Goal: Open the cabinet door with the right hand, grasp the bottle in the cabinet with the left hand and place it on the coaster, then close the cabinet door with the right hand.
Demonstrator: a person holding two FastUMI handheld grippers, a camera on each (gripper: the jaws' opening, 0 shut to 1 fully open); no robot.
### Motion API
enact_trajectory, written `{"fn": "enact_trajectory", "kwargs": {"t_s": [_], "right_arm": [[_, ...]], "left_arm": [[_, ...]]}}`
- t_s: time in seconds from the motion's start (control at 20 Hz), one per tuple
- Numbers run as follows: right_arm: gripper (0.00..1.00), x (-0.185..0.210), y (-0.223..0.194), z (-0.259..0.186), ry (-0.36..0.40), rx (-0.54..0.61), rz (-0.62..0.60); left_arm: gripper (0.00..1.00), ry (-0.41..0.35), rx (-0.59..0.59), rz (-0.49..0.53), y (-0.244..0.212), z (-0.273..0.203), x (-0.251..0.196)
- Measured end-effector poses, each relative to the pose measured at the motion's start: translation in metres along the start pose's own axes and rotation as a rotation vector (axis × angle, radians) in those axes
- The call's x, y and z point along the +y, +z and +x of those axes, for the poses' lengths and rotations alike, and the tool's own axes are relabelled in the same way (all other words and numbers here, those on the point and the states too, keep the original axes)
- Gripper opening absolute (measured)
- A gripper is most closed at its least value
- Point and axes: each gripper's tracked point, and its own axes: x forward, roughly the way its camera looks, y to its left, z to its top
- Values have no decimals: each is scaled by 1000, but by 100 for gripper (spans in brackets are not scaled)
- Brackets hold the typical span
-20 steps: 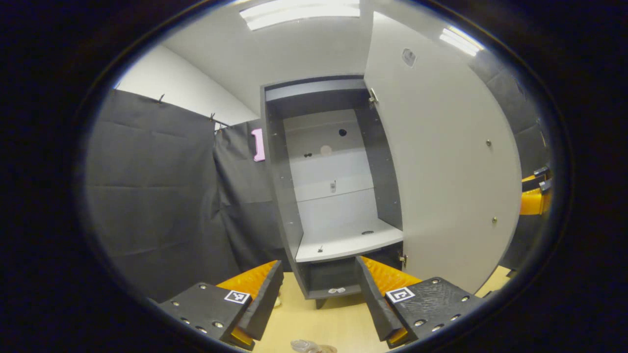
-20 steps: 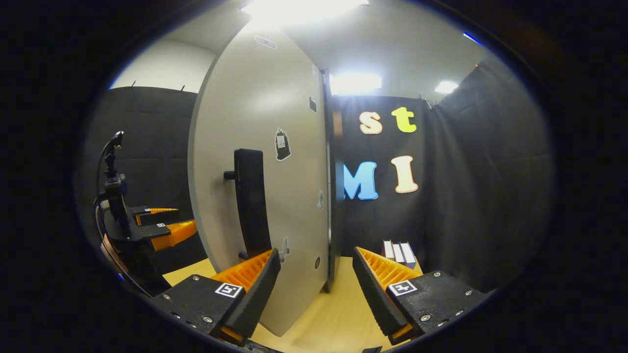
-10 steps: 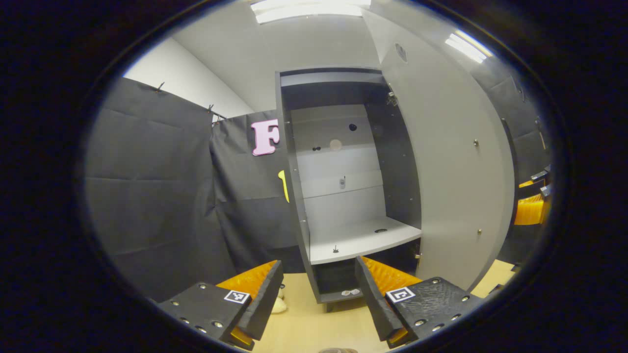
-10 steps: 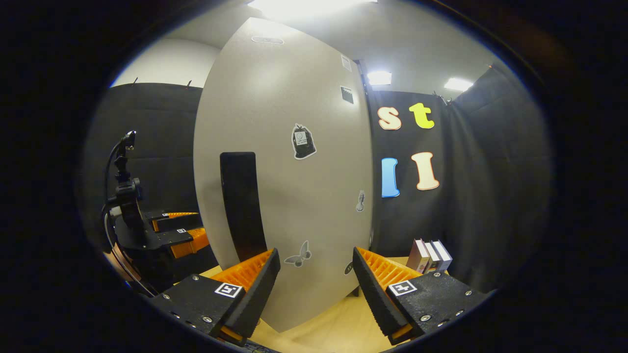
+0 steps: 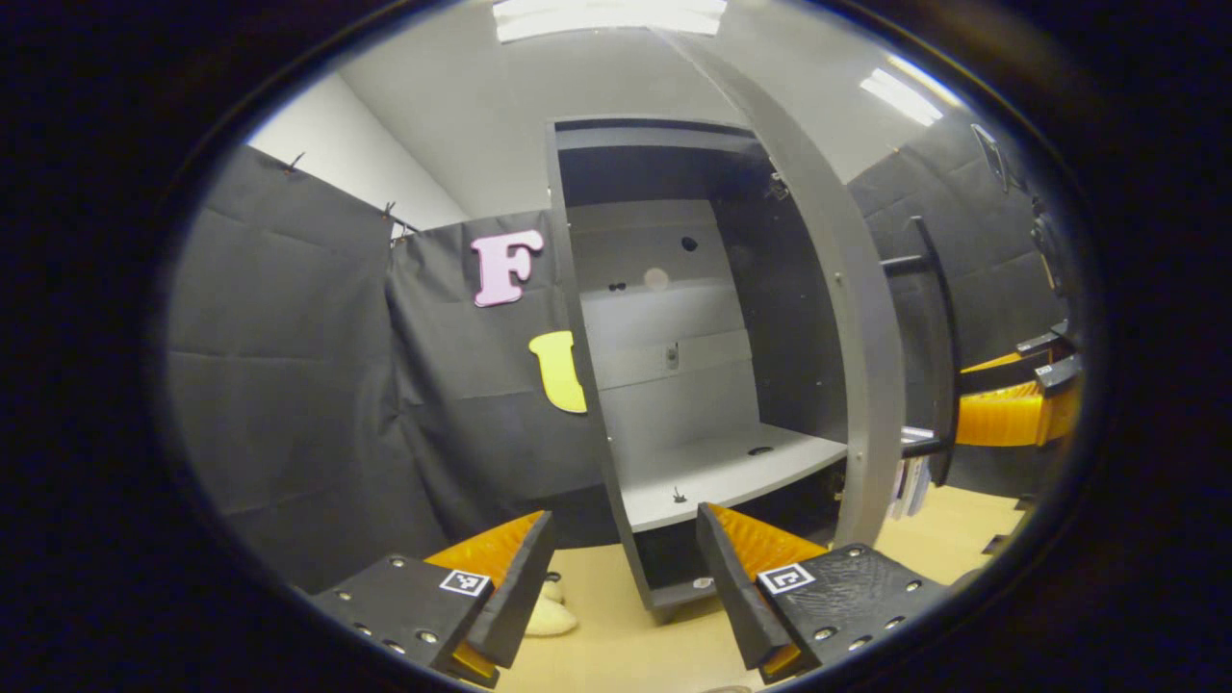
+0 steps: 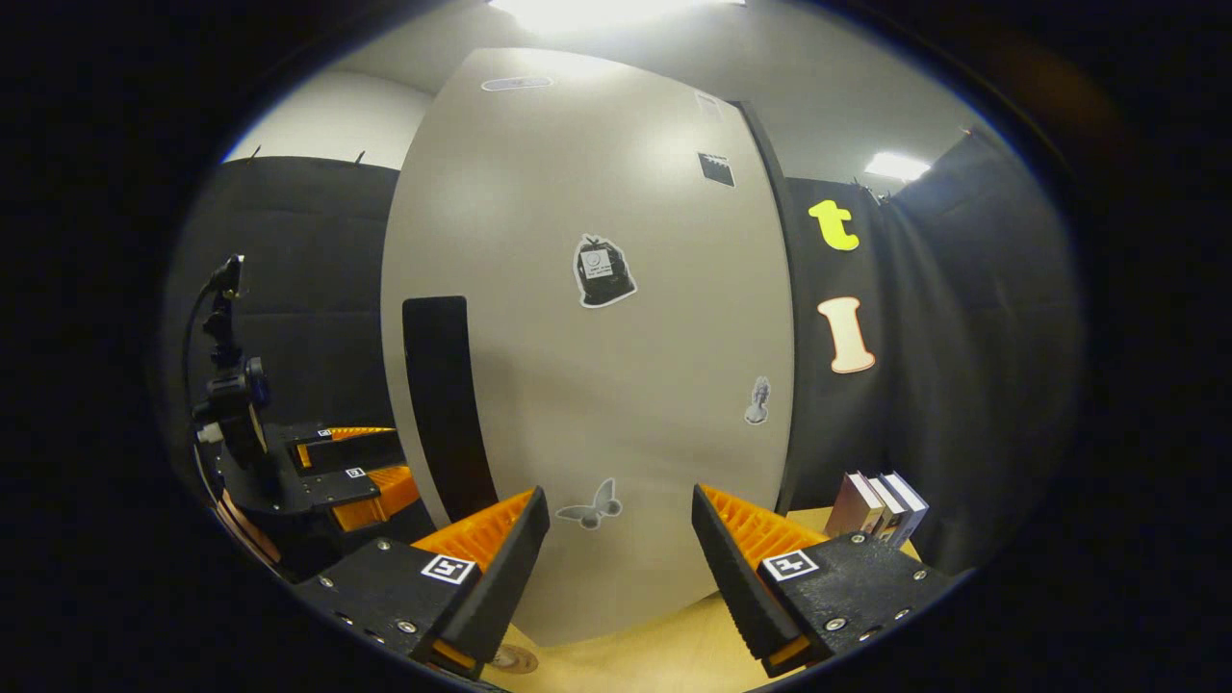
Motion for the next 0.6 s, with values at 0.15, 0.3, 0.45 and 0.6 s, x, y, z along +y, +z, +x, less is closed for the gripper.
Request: {"fn": "enact_trajectory", "kwargs": {"t_s": [0.15, 0.3, 0.45, 0.6], "right_arm": [[93, -4, -3, 1, -35, 14, -23], [93, -12, -9, 6, -96, 56, -11], [93, -14, 5, 10, -151, 27, -12], [93, -15, 15, 16, -162, 2, -23]], "left_arm": [[85, -8, 10, -17, -2, 3, -2], [85, 24, 14, -19, -2, 1, 2], [91, 48, 13, -39, -2, 4, 2], [85, 86, 19, -1, -2, 5, 10]]}}
